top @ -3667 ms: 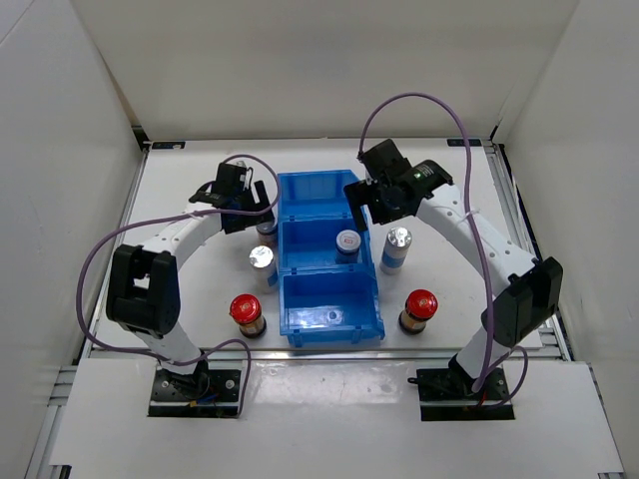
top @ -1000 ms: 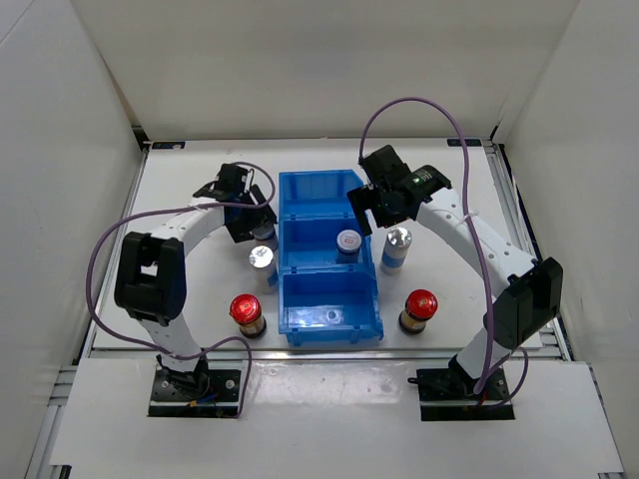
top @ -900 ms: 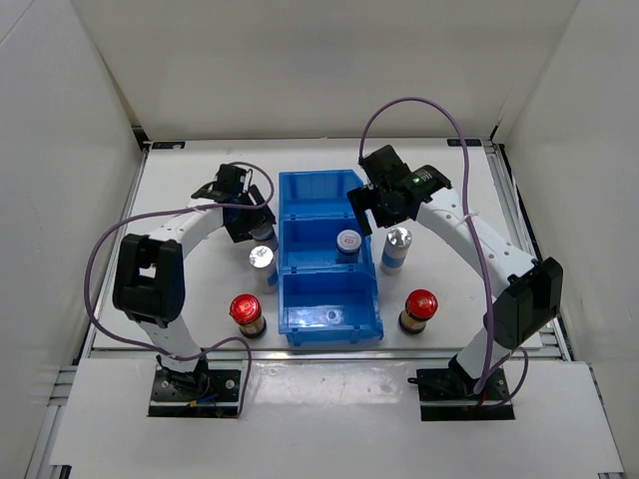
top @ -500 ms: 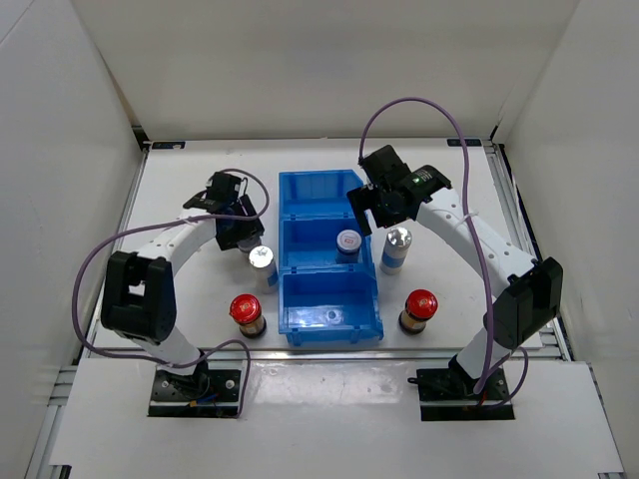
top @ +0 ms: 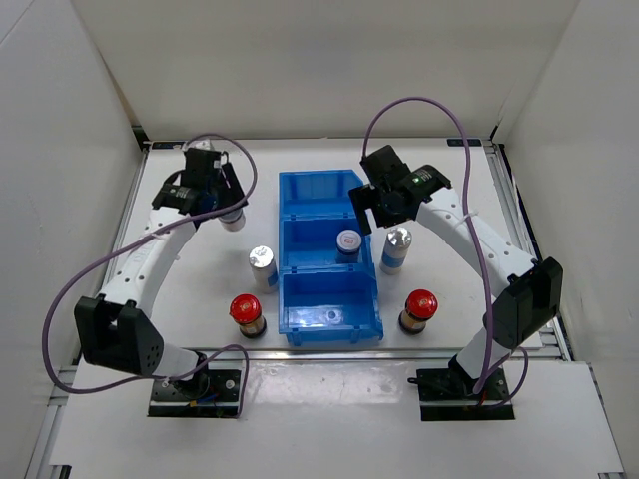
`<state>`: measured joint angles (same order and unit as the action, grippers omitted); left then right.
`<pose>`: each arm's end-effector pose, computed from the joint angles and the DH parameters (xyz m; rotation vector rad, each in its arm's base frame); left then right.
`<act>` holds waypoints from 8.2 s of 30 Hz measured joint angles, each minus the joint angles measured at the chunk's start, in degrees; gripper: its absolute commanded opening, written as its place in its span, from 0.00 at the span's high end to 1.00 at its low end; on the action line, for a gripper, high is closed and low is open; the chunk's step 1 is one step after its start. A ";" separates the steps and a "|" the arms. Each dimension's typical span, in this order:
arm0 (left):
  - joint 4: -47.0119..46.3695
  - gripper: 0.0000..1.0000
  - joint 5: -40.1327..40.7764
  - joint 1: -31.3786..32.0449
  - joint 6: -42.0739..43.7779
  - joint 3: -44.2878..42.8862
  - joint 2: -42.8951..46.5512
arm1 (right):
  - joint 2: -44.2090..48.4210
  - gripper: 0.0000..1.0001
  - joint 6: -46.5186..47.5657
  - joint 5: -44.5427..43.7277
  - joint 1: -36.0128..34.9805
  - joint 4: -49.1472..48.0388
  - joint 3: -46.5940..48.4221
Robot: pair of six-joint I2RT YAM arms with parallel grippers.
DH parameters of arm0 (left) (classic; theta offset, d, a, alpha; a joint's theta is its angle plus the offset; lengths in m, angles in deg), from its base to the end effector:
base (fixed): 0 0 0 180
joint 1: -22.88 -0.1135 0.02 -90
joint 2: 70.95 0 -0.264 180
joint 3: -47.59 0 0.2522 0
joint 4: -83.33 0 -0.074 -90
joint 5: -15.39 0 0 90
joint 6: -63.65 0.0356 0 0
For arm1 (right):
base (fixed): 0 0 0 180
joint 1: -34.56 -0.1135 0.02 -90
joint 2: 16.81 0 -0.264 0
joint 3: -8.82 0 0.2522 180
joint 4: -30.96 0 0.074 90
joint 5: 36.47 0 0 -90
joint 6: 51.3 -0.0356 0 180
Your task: Organize the condiment bottles
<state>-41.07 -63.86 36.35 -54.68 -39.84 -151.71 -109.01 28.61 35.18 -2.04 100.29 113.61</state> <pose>0.2930 -0.0634 0.3212 -0.3953 2.3751 -0.1100 0.2759 0.1910 0.3421 -0.4533 2.4475 -0.0744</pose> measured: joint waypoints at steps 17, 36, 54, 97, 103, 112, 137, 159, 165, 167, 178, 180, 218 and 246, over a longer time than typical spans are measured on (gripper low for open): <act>4.94 0.89 1.29 17.22 -1.68 -19.71 -2.38 | 4.52 0.00 -9.62 0.15 11.72 4.66 -0.72; -1.99 0.89 -2.60 25.33 -3.91 -4.76 -15.43 | 0.59 0.00 -8.74 8.98 13.66 4.92 -1.97; -6.38 0.63 -2.29 25.35 -7.10 -1.03 -19.19 | -6.12 0.02 -6.56 13.62 13.66 4.57 -3.50; 6.21 0.00 5.05 15.56 -0.63 -9.73 7.56 | -28.92 1.00 -5.75 9.51 7.96 18.62 61.66; 8.00 0.00 0.44 11.98 -0.79 -2.60 6.91 | -46.58 1.00 -4.96 11.13 2.78 19.74 78.07; 8.02 0.00 -3.85 11.74 -0.57 0.07 6.86 | -52.09 0.95 -5.29 8.83 2.12 24.11 78.05; 4.02 0.12 -10.54 11.82 -0.68 10.82 3.61 | -57.33 0.18 -7.50 7.04 5.05 23.34 77.07; 9.46 0.89 -0.04 11.89 2.01 -5.33 2.08 | -45.18 0.00 -7.48 4.42 4.55 22.38 76.35; 10.16 0.89 3.21 11.91 3.39 -21.90 -1.99 | -28.74 0.00 -8.26 2.14 4.66 21.57 67.45; 9.62 0.89 3.56 12.41 3.74 -27.76 -6.10 | -24.90 0.00 -8.90 1.90 5.05 21.62 64.35; 6.14 0.88 1.75 16.17 3.89 -43.60 -33.81 | -20.72 0.00 -9.90 8.09 13.16 21.51 47.93; 6.23 0.85 1.75 16.22 3.93 -43.76 -37.29 | -19.69 0.00 -9.81 11.39 16.87 21.29 45.03; 12.35 0.00 5.40 14.45 1.22 -8.20 10.67 | 12.17 0.15 -11.02 22.99 13.81 15.32 -29.49; 24.57 0.03 -2.80 22.16 -3.56 13.40 29.42 | 4.48 1.00 -13.99 21.18 -11.74 21.16 7.08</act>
<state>-16.50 -66.66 58.51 -58.25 -26.44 -122.29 -104.53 14.63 56.36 -13.78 121.45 120.69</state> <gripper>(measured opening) 0.968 0.722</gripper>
